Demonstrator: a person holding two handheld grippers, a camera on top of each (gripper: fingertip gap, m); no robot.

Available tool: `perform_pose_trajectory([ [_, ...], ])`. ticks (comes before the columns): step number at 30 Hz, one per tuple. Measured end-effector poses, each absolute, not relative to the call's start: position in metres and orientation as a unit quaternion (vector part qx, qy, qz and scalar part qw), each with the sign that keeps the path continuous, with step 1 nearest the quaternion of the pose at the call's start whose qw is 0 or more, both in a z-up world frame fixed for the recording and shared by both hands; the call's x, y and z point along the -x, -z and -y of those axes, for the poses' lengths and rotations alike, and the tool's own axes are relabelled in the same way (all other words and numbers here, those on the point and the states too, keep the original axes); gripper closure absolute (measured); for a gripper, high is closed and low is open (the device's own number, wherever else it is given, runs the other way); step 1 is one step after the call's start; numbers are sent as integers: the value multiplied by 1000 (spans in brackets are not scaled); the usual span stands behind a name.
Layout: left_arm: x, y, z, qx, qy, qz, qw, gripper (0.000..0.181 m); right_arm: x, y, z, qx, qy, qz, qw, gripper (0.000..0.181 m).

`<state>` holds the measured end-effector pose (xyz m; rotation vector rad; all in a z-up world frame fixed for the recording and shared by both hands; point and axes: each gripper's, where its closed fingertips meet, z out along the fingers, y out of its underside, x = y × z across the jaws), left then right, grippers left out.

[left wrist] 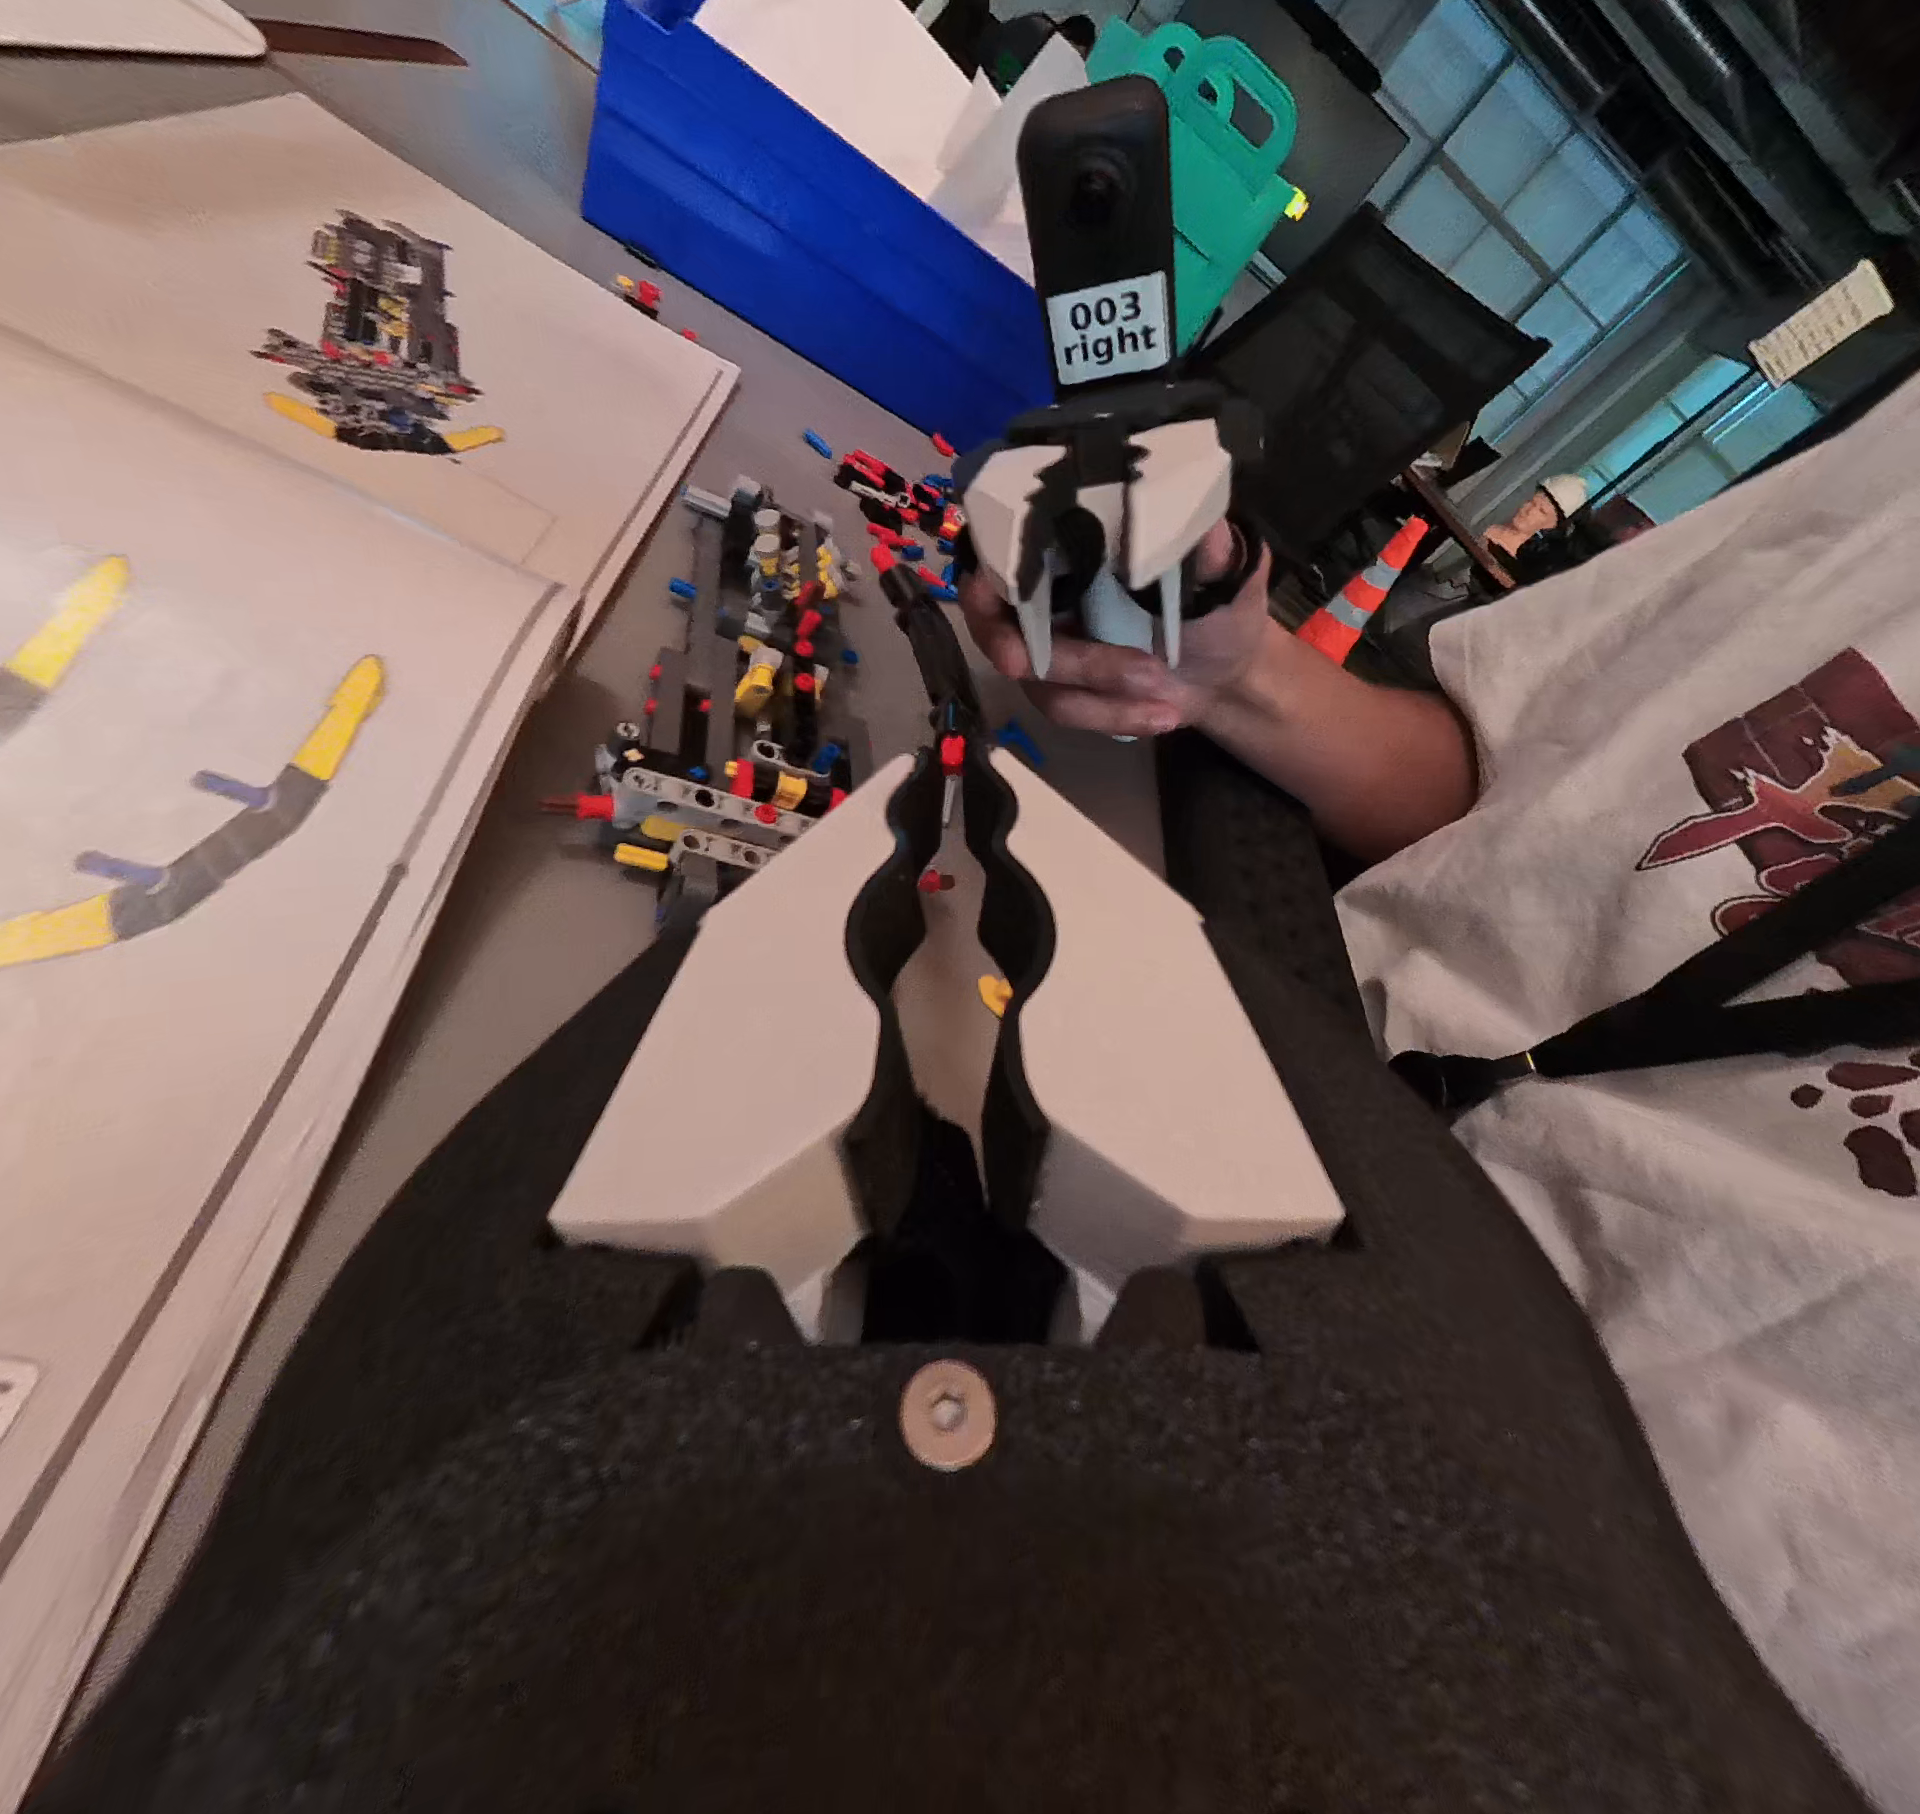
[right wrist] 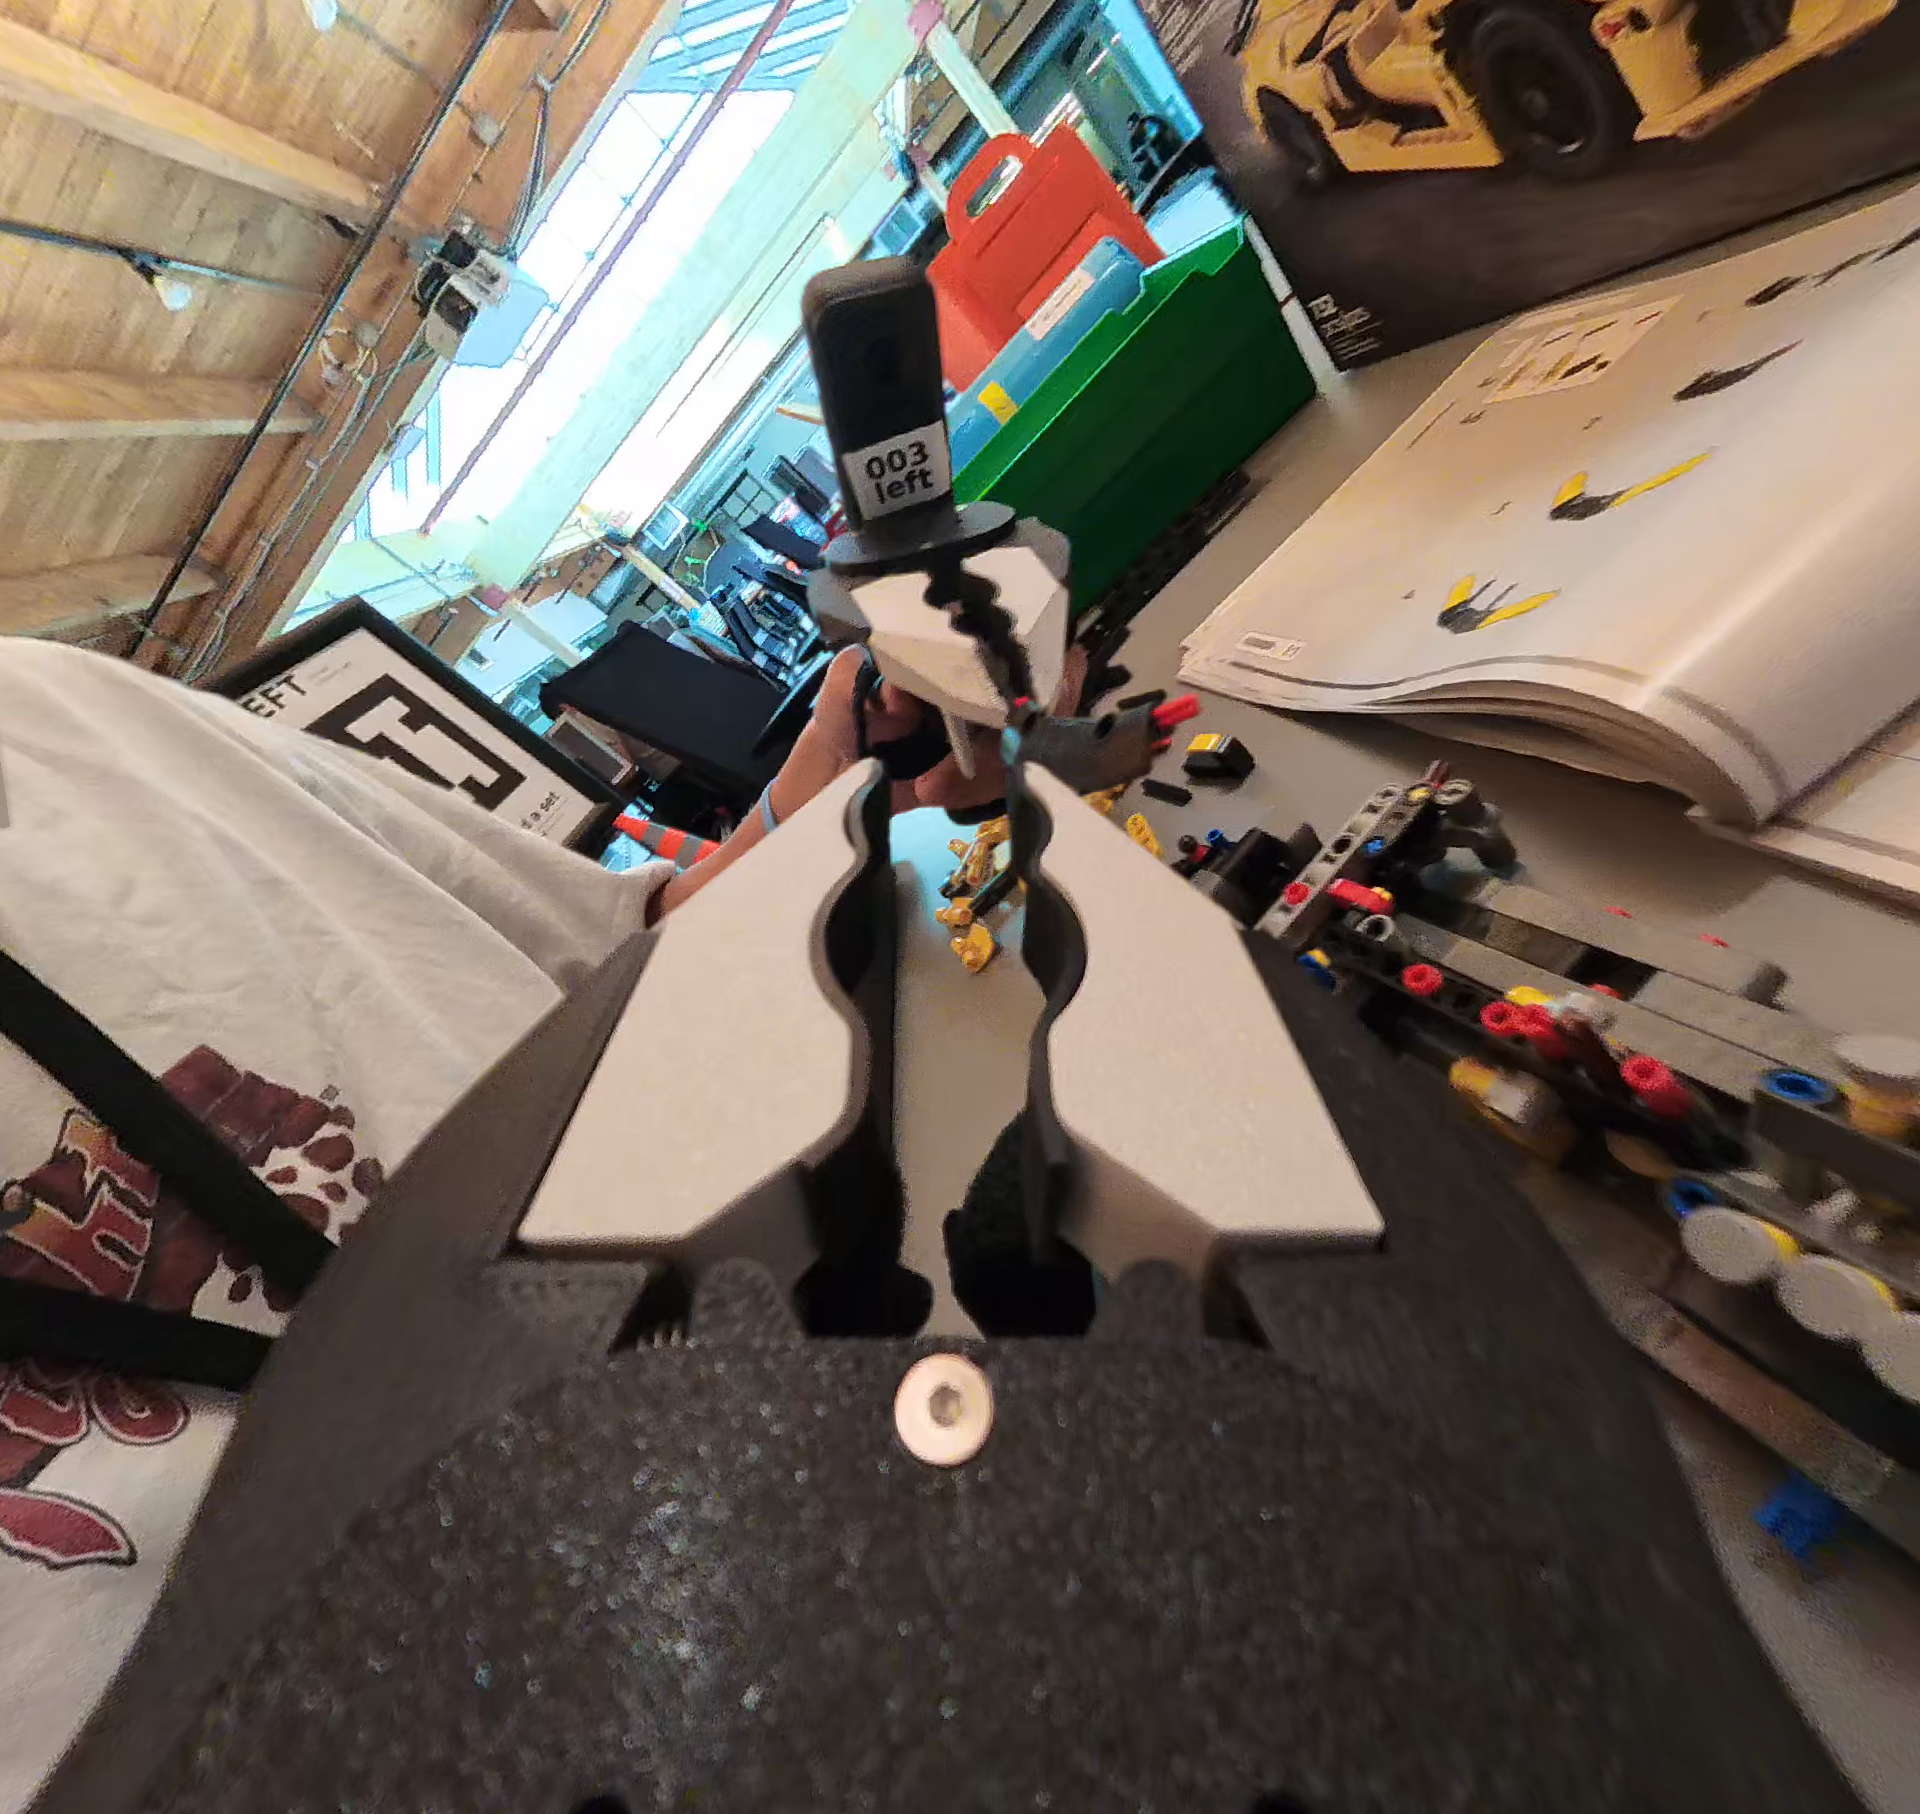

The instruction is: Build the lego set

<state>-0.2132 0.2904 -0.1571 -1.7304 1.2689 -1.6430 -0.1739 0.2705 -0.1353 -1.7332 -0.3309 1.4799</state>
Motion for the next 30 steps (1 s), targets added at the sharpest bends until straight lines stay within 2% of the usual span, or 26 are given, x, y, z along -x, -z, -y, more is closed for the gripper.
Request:
perform_pose_trajectory([
  [4, 210, 157, -280, 611, 593, -478, 216, 179, 159, 138, -272, 698, -574, 116, 412, 170],
  [8, 210, 150, -267, 585, 598, -503, 218, 179, 145, 142, -272, 709, -561, 100, 416, 169],
  [11, 210, 146, -255, 558, 594, -532, 228, 179, 154, 149, -261, 714, -586, 110, 367, 163],
  [12, 210, 145, -251, 551, 594, -539, 230, 179, 157, 146, -257, 704, -604, 111, 356, 170],
  [19, 212, 141, -242, 532, 592, -558, 236, 179, 168, 134, -237, 667, -662, 133, 314, 166],
  [21, 213, 139, -240, 526, 593, -561, 238, 179, 172, 135, -232, 670, -658, 152, 308, 180],
  [25, 211, 135, -240, 529, 606, -545, 236, 178, 173, 127, -231, 656, -669, 149, 316, 181],
  [30, 207, 131, -239, 534, 639, -513, 209, 161, 165, 120, -236, 646, -665, 135, 349, 181],
])
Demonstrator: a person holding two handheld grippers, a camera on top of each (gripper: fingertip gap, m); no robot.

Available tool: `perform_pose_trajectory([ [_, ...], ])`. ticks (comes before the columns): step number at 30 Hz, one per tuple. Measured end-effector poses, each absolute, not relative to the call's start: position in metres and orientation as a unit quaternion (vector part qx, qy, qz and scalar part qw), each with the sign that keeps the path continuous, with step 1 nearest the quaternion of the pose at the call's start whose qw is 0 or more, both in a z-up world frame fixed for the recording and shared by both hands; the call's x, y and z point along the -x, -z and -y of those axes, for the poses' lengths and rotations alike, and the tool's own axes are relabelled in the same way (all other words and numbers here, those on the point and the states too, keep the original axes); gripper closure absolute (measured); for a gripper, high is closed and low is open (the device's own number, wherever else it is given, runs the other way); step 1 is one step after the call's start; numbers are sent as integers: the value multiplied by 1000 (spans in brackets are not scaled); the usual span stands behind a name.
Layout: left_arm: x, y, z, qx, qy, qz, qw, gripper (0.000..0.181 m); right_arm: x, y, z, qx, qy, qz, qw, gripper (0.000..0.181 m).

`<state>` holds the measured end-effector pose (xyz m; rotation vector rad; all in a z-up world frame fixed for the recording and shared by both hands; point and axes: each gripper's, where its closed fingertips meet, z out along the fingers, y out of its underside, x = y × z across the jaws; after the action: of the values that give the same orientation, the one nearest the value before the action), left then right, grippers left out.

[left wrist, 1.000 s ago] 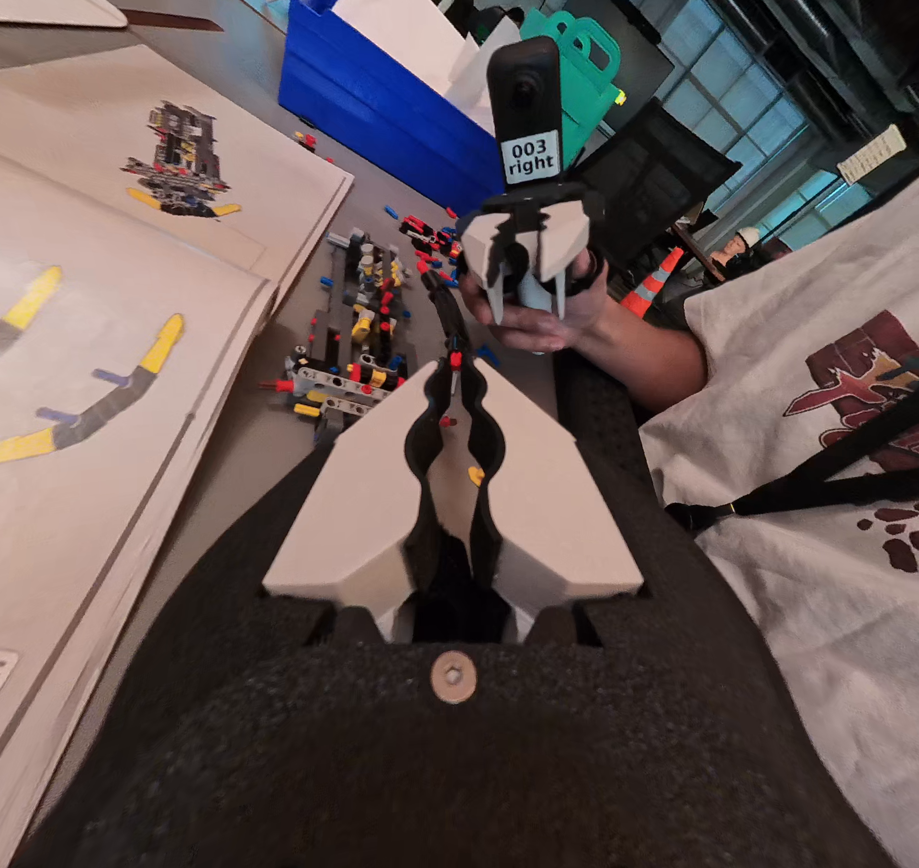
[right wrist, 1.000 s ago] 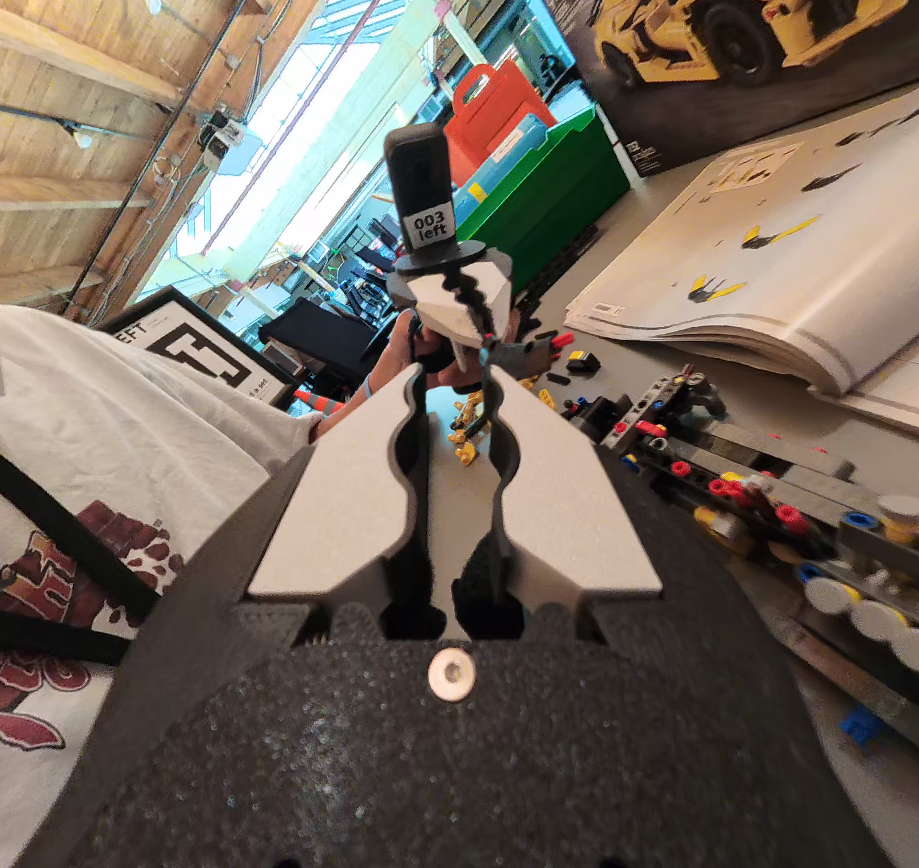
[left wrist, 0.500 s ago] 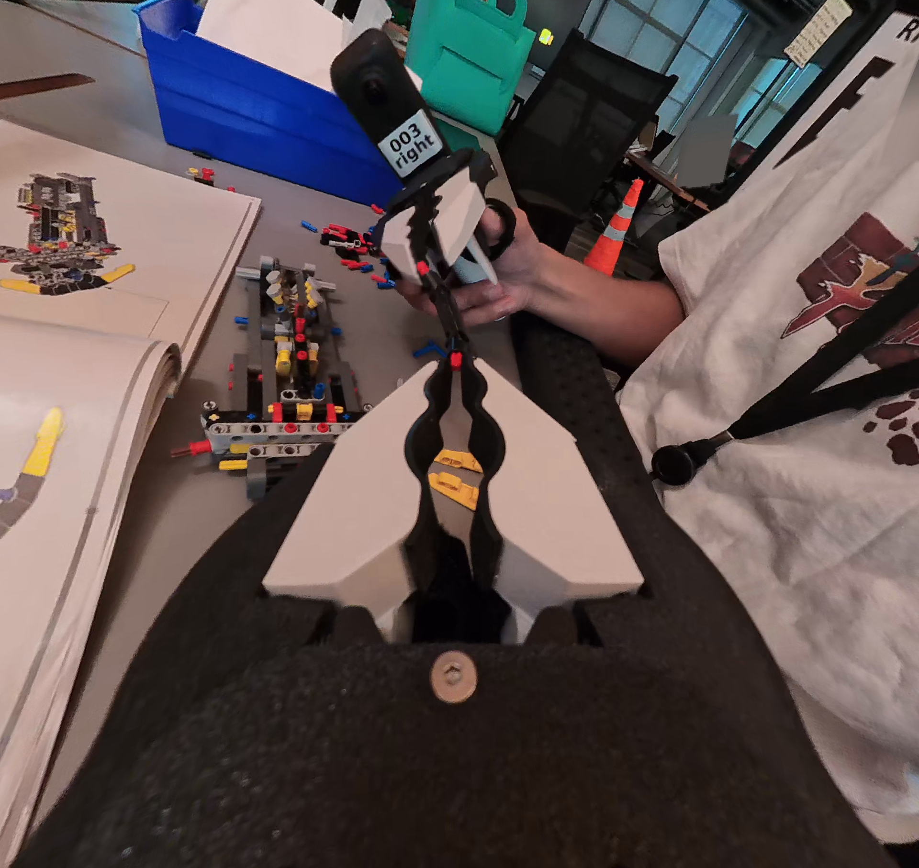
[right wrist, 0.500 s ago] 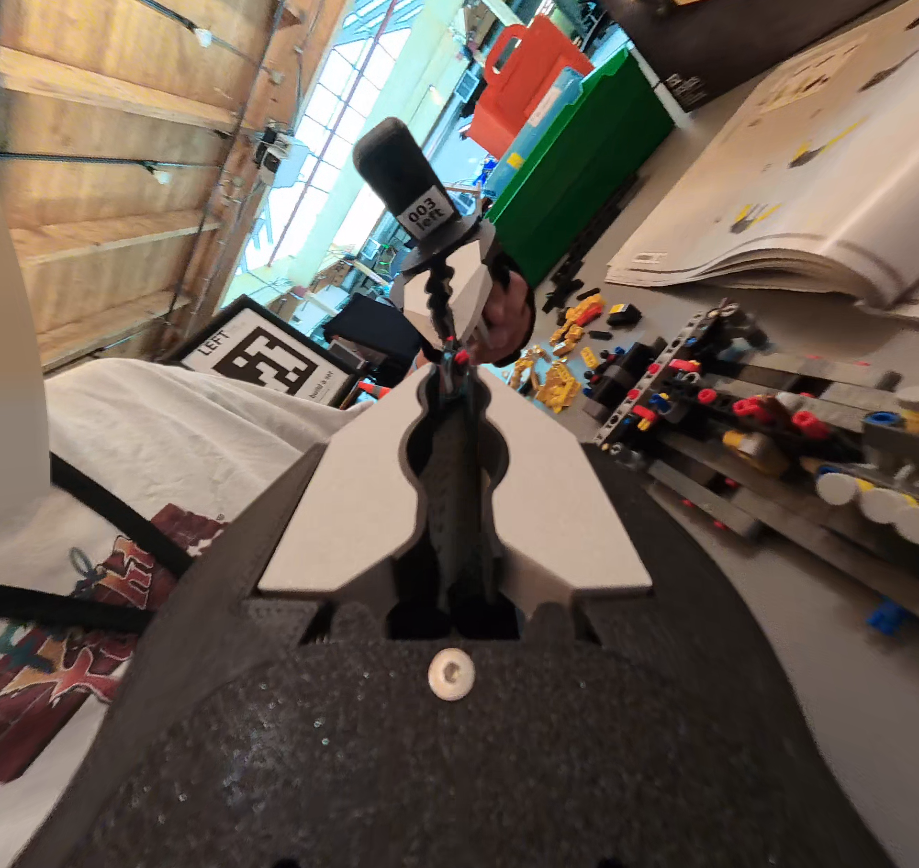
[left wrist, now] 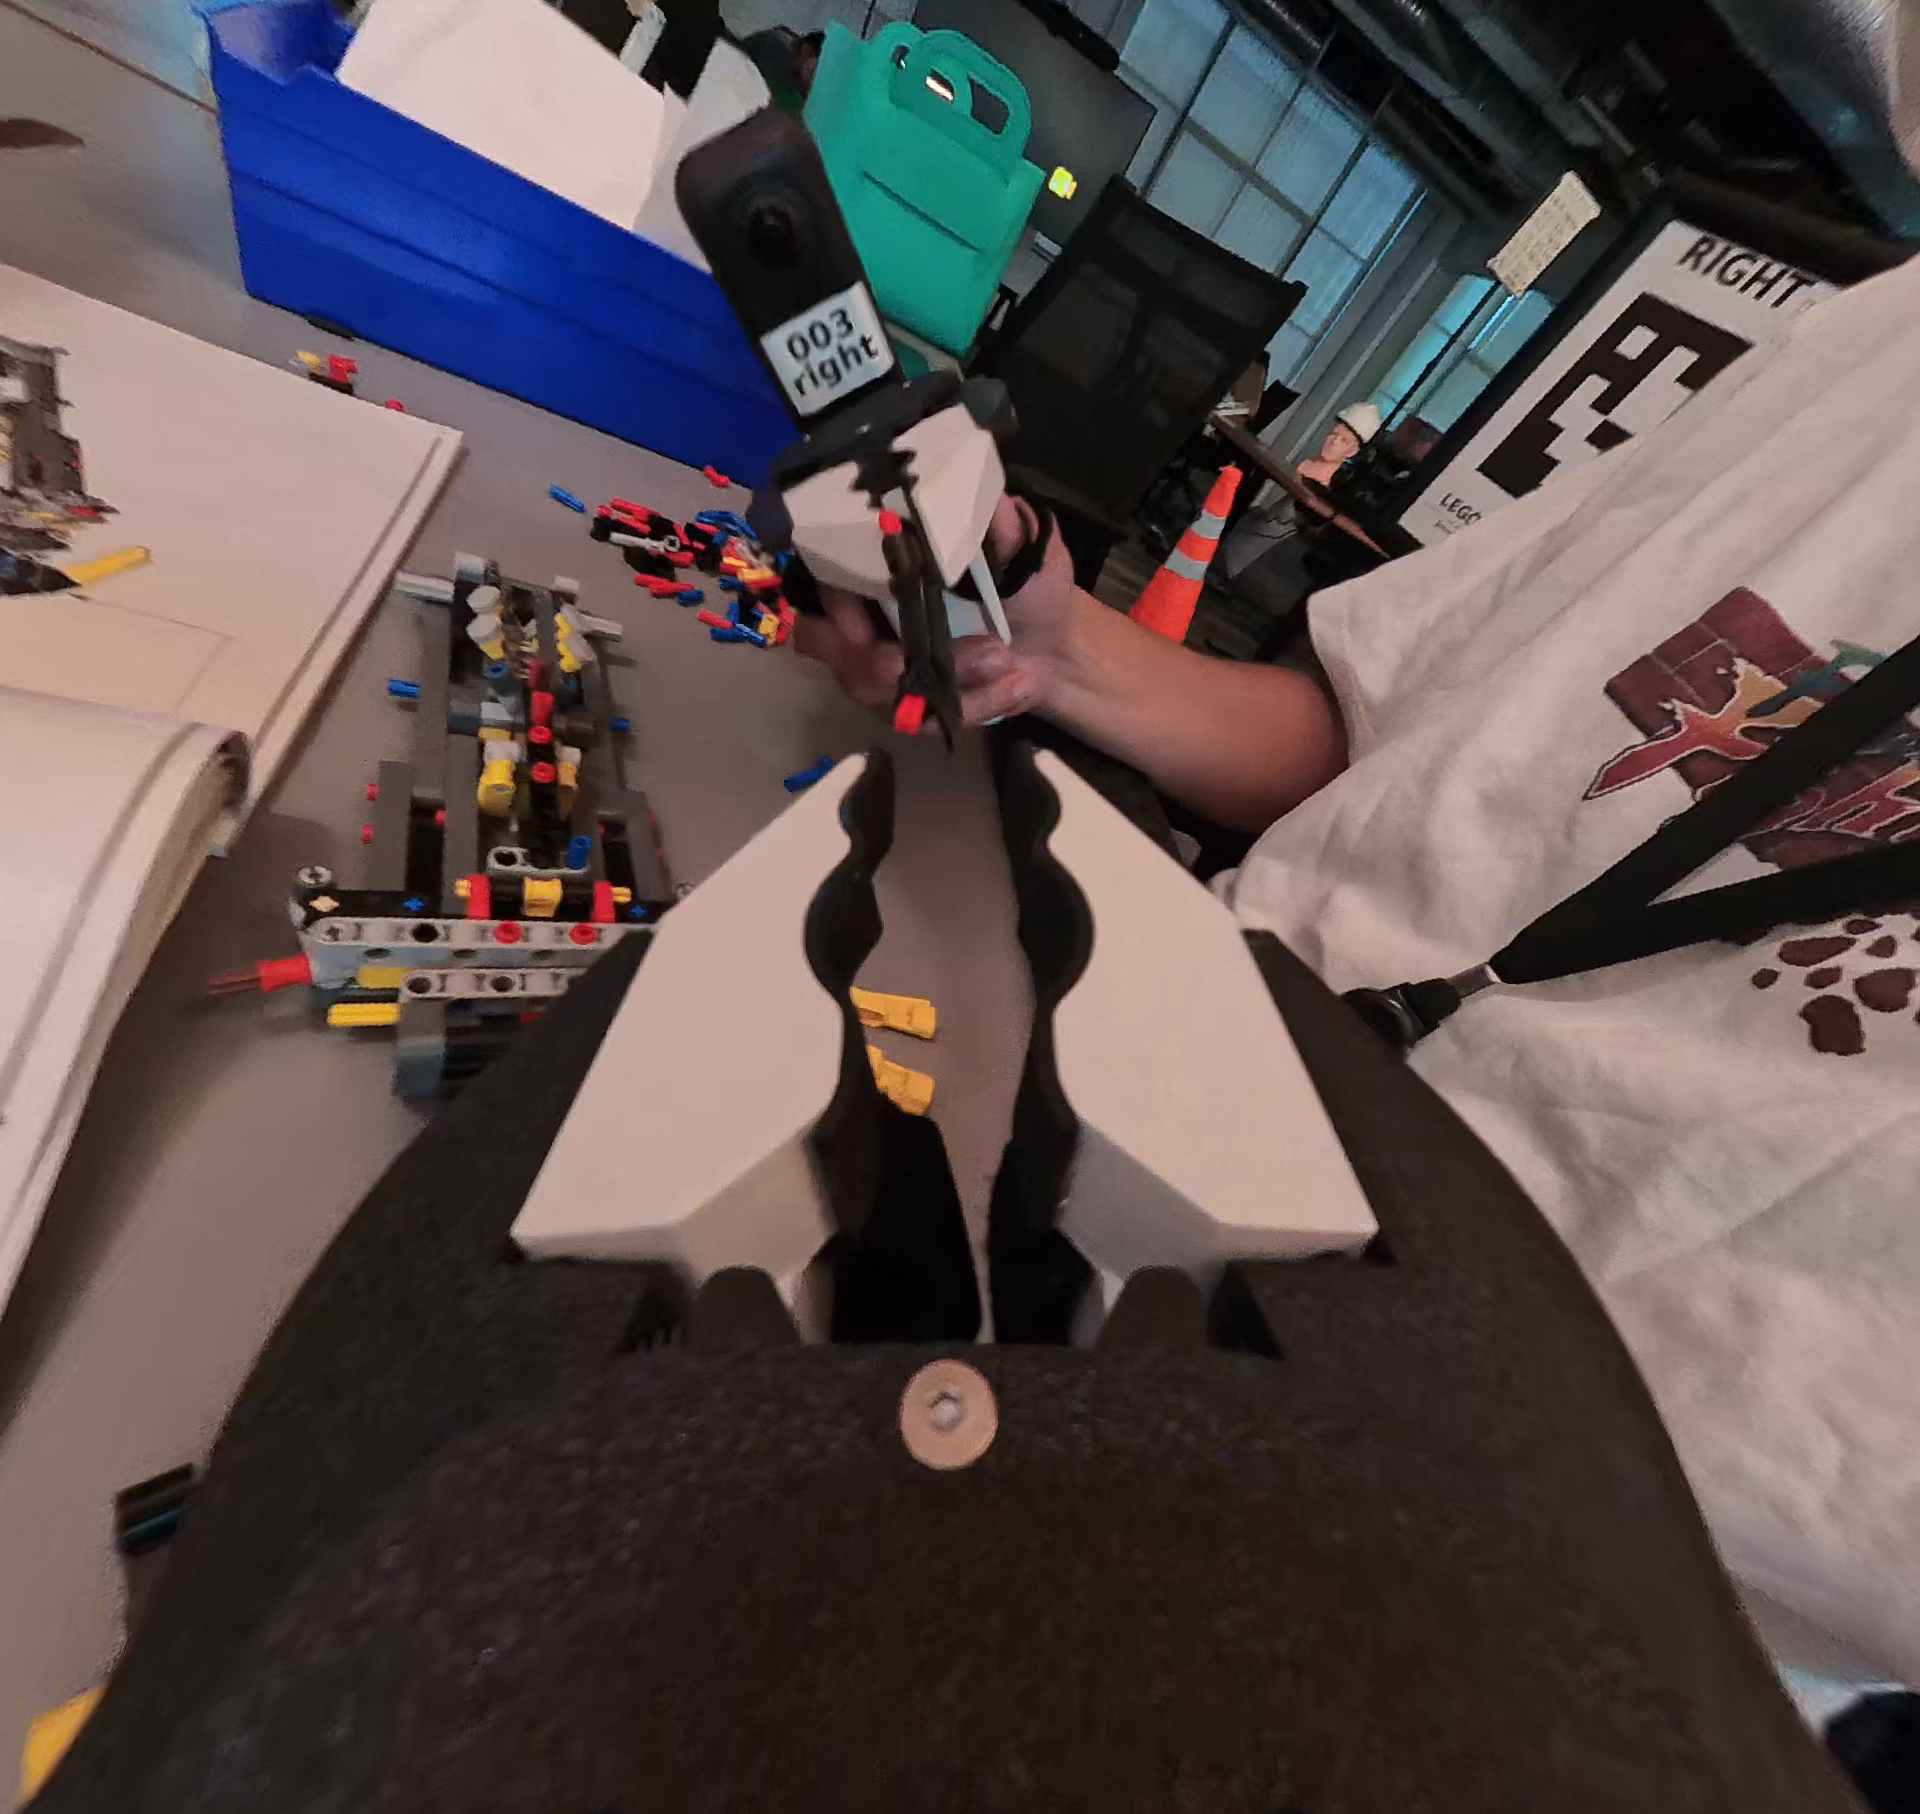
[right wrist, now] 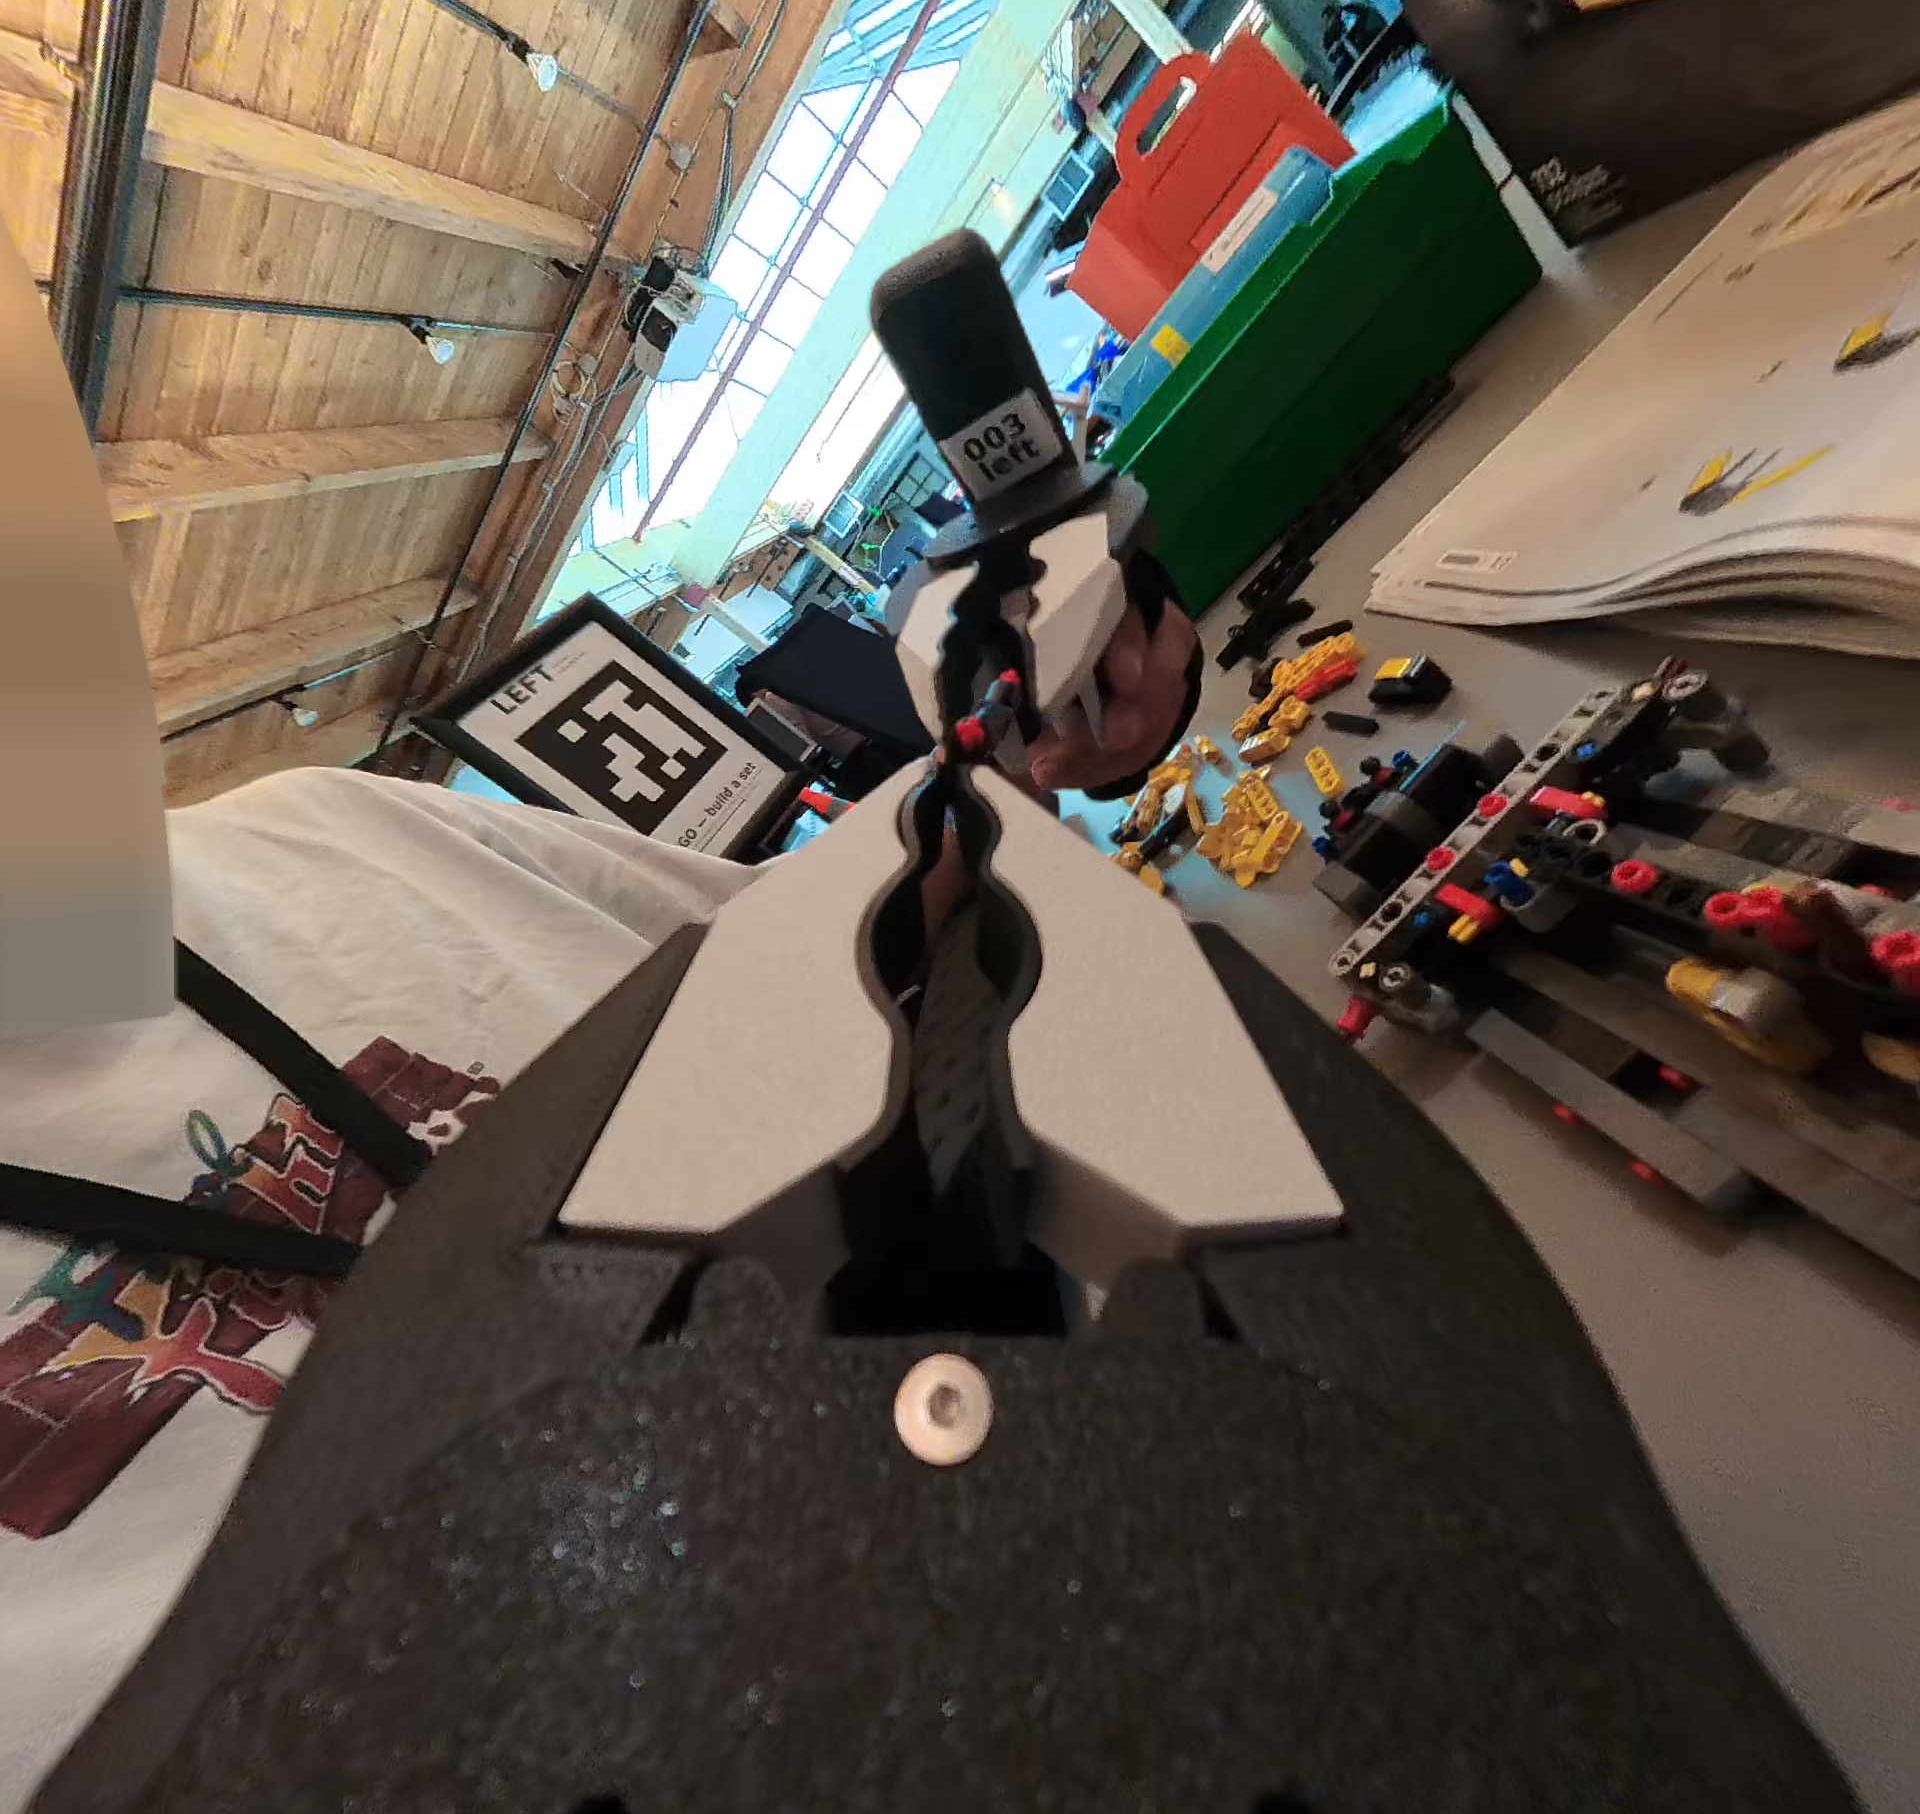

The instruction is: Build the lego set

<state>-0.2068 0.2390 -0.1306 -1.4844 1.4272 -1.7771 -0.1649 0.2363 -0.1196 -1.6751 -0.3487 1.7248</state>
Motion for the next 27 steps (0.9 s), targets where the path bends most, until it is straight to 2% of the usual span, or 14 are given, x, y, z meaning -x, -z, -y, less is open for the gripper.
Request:
perform_pose_trajectory([
  [2, 206, 134, -236, 539, 645, -509, 186, 154, 163, 112, -236, 634, -664, 138, 371, 181],
  [6, 196, 127, -231, 532, 671, -483, 185, 153, 165, 105, -240, 618, -673, 114, 391, 181],
  [12, 177, 104, -246, 522, 713, -395, 252, 162, 179, 98, -252, 583, -699, 19, 414, 181],
  [27, 177, 106, -255, 532, 738, -351, 221, 175, 185, 113, -256, 646, -587, 77, 481, 177],
])
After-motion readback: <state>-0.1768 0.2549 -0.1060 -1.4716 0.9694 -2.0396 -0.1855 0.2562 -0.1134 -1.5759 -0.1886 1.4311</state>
